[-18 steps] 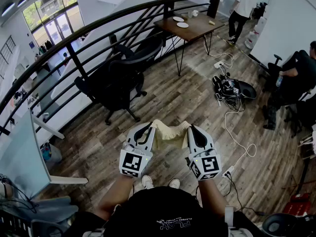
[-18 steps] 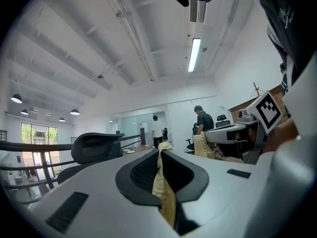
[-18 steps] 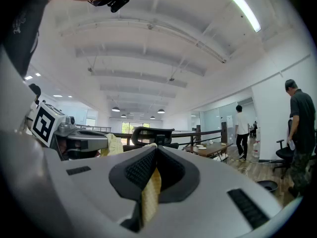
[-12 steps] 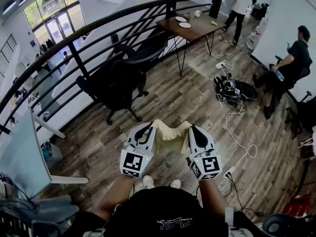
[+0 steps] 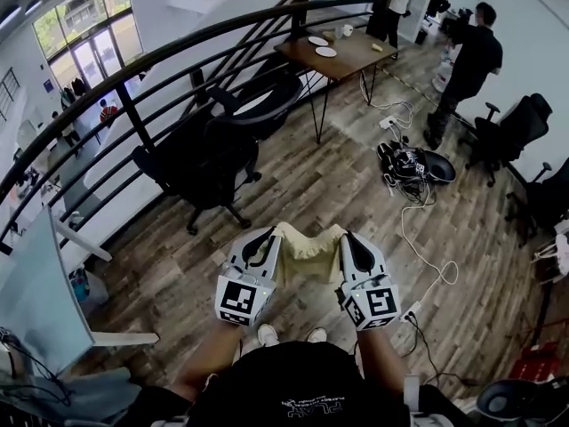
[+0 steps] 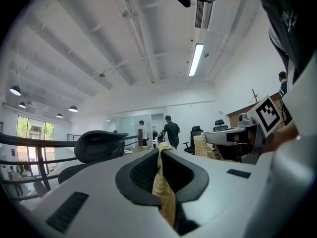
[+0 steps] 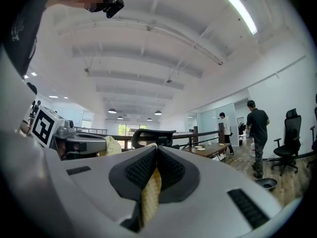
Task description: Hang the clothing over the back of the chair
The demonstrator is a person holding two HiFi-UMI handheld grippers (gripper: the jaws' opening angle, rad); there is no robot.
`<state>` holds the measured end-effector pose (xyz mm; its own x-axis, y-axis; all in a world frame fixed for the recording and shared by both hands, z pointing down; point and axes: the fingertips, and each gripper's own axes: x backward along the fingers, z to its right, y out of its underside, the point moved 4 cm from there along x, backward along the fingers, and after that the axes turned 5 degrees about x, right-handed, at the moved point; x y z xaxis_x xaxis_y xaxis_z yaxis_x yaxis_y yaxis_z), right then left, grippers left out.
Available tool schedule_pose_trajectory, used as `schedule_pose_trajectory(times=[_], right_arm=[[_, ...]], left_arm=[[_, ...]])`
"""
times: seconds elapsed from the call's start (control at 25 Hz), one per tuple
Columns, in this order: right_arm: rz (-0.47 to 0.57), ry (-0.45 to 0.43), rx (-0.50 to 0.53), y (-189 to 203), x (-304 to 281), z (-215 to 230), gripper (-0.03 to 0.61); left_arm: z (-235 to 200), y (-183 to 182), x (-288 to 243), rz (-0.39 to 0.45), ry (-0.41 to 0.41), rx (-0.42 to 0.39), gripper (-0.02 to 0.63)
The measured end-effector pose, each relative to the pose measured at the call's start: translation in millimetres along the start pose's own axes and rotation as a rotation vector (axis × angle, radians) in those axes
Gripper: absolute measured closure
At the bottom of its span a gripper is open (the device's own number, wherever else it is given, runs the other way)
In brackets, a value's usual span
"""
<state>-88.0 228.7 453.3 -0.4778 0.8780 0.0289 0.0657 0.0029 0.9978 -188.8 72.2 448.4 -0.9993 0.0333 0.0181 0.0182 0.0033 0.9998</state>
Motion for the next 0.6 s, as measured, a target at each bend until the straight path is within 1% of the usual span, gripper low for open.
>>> schedule_pose_trajectory(times=[0.12,0.28,0.44,0.6], right_arm=[[0.003,0.002,-0.023,1,0,-9,0.557],[0.007,0.022,-0.008,1,-2,-15,0.557],[-0.012,0.017,0.006,-2,-12,-9,0.557],[-0.008,-0.002,0.016,-4,-26,-1,0.557]], left_arm=[[-5,-4,3,0.012,0.03,0.019,0.589],[-6,-7,0,0.026,0.061,0.011,0.589],[-11,-9,-13,0.027,0.07,0.022,0.589],[-17,-7,-28,0.012,0.056,0.023,0.589]])
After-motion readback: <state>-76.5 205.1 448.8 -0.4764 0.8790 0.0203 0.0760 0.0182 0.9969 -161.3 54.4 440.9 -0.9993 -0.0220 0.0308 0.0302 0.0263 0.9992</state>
